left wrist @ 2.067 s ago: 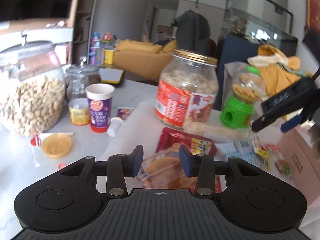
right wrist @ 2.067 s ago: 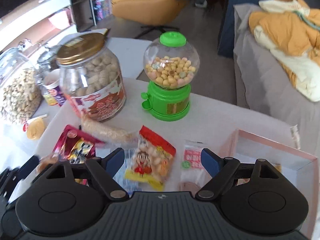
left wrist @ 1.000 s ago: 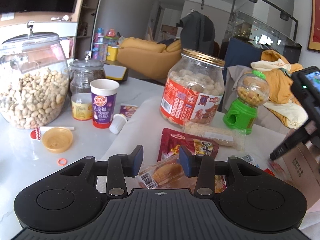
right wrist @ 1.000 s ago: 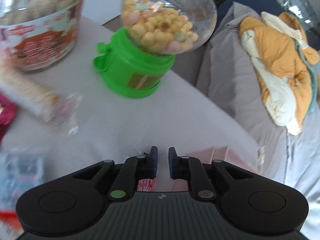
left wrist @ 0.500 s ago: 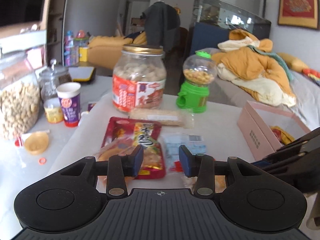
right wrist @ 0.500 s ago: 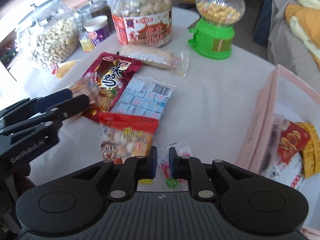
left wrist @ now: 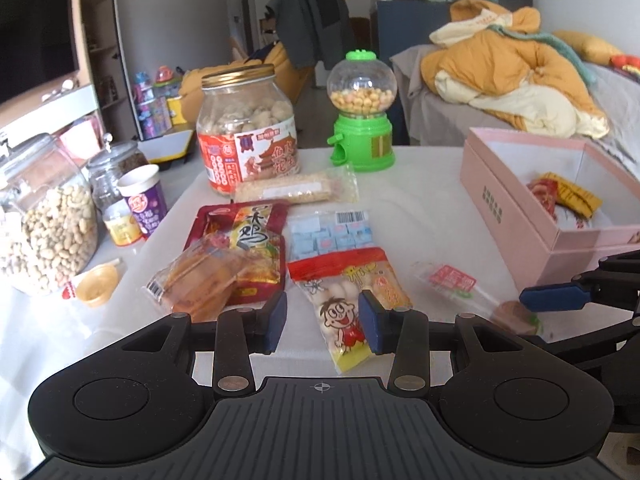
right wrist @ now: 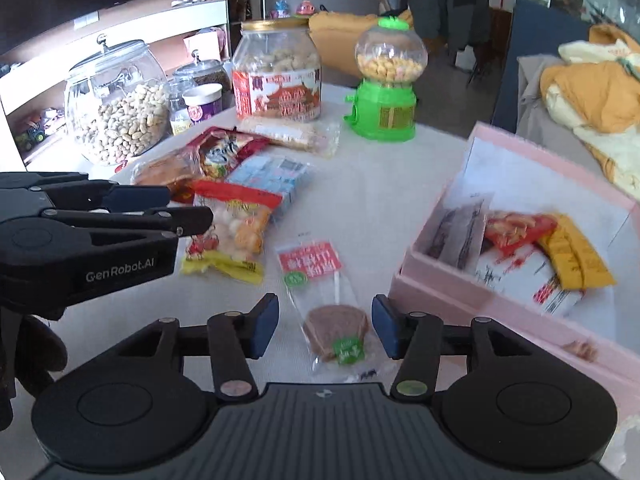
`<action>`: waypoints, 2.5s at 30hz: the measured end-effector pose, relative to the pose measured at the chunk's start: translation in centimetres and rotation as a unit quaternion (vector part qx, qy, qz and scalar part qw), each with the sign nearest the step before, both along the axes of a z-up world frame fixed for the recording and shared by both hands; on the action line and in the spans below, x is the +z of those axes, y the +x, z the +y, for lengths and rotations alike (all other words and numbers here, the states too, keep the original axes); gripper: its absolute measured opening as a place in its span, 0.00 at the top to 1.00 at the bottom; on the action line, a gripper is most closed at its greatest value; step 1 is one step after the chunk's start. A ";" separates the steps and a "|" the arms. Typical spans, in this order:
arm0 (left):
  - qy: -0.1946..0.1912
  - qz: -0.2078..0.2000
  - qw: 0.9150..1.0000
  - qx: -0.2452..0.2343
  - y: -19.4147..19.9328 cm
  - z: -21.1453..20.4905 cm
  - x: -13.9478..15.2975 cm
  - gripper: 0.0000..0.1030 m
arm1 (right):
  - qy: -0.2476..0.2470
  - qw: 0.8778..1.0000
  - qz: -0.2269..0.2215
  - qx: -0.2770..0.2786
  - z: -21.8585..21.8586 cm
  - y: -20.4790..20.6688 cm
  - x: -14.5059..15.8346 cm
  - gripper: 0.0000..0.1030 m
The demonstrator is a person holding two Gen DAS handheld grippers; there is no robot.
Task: Organize snacks
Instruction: 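Grasp the cartoon-boy snack bag with the left tool while the right grasps the lollipop packet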
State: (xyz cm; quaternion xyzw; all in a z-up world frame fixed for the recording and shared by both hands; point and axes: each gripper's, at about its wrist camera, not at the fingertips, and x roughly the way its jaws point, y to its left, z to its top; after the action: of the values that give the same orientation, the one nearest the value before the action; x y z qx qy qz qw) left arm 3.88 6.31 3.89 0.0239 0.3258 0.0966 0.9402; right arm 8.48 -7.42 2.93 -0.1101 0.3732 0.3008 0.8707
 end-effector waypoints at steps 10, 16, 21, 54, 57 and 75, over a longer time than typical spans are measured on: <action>0.069 0.013 0.998 -0.005 0.6 -0.7 -1.0 0.53 | 0.025 0.998 -0.040 -0.043 -2.1 -2.2 -1.3 0.64; 0.040 -0.006 0.998 0.043 -0.2 2.9 -0.1 0.55 | 0.046 0.997 -0.030 -0.054 -3.7 -3.4 -1.3 0.62; -0.107 -0.001 0.994 0.028 -0.3 4.7 0.6 0.57 | 0.045 0.997 -0.027 -0.055 -3.8 -3.6 -1.3 0.56; 0.049 0.033 0.998 -0.017 1.8 1.4 -1.7 0.43 | 0.050 0.996 -0.018 -0.073 -4.0 -3.4 -1.6 0.28; 0.006 0.036 0.999 0.023 2.7 3.0 -1.7 0.44 | 0.051 0.996 -0.017 -0.073 -4.0 -3.4 -1.6 0.28; -0.123 0.027 0.989 -0.071 0.7 5.4 -1.9 0.33 | 0.051 0.996 -0.016 -0.069 -4.0 -3.3 -1.6 0.25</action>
State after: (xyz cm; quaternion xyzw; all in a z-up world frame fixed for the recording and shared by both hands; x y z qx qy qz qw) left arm 4.55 11.72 2.01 -0.0662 0.3583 -0.0122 0.9312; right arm 5.16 -11.40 1.29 -0.0442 0.3501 0.2565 0.8998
